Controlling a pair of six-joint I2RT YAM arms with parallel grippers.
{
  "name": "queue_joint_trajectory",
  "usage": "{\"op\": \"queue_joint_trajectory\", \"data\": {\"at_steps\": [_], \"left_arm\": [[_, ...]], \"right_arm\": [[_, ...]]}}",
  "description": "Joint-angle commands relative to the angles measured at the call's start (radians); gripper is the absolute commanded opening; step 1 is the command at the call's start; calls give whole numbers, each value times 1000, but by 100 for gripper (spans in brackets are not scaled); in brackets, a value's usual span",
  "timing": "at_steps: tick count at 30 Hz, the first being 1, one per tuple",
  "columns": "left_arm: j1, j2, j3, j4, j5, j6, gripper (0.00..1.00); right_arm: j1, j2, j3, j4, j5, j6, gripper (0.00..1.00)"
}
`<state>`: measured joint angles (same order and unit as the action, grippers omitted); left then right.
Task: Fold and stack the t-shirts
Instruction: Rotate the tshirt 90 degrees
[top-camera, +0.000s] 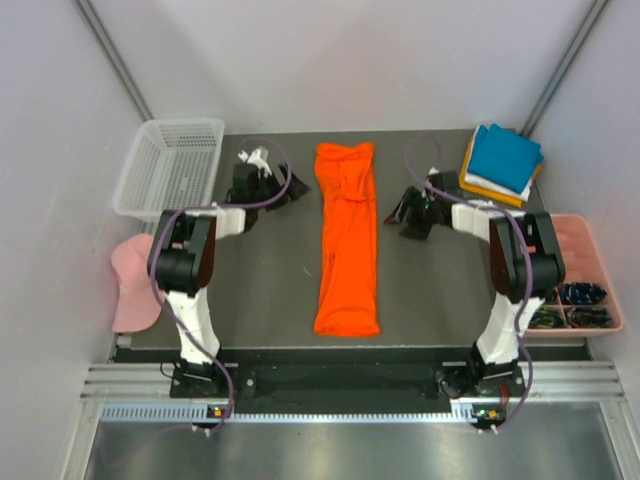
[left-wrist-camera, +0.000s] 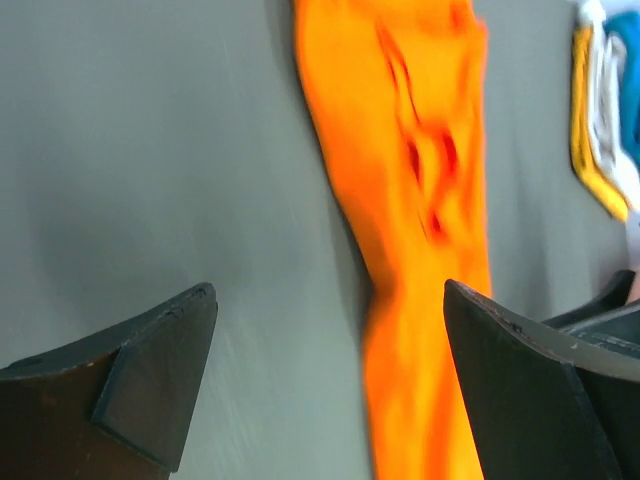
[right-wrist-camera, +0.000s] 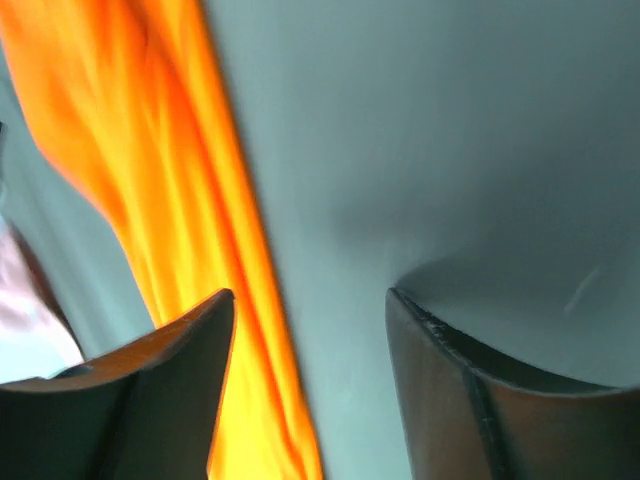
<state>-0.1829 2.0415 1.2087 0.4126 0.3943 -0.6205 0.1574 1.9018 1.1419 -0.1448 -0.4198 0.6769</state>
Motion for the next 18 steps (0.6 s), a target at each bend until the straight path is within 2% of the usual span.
{"op": "queue_joint_trajectory", "data": {"at_steps": [1, 5, 11, 14, 18], "left_arm": [[-97, -298, -251, -29, -90, -38, 99], [-219, -513, -562, -61, -146, -18, 99], [-358, -780, -875, -60, -176, -91, 99], [-426, -880, -963, -78, -213, -120, 99], [-480, -914, -1014, -58, -232, -139, 99]], "right_arm": [[118, -213, -197, -44, 55, -14, 68], [204, -389, -368, -45, 73, 15, 73], [275, -631, -596, -39, 104, 119, 75], [323, -697, -672, -36, 110, 167, 75], [427, -704, -725, -7, 144, 222, 75]]}}
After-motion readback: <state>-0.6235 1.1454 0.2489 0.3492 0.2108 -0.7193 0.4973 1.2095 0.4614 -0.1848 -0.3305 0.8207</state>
